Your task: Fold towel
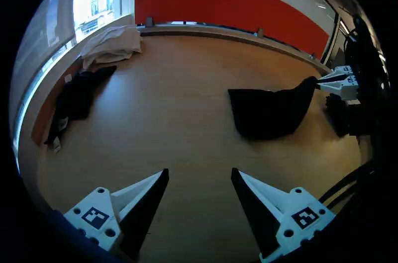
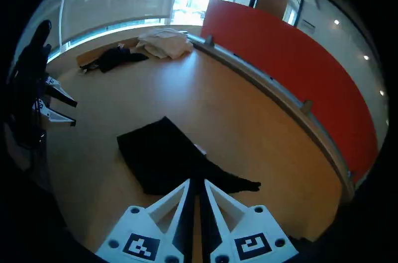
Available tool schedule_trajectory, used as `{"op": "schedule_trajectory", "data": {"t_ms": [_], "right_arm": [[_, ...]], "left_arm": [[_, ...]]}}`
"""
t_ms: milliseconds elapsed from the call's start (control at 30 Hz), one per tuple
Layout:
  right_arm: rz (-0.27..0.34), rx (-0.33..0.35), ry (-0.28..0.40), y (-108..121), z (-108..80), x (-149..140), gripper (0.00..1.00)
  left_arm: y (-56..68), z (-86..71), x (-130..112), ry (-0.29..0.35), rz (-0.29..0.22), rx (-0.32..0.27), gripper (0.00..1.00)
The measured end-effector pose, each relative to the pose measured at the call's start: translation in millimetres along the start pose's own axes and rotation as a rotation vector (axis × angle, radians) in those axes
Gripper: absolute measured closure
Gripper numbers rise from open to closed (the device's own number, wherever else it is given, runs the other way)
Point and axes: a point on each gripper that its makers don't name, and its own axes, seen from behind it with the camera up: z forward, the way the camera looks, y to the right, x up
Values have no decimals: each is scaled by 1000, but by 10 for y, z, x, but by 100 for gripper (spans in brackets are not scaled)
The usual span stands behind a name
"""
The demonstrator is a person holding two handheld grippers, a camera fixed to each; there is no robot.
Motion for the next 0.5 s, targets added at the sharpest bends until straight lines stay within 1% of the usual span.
{"op": "schedule_trajectory", "data": {"t_ms": [133, 300, 500], "right_arm": [[-26, 16, -4, -84, 32, 63, 95], [-85, 48, -6, -227, 110, 210, 95], [-163, 110, -19, -506, 311, 422, 95]], "left_arm": [[-32, -36, 0, 5, 2, -1, 7], [-105, -113, 41, 21, -3, 5, 7], [-223, -214, 58, 37, -30, 15, 7]]}}
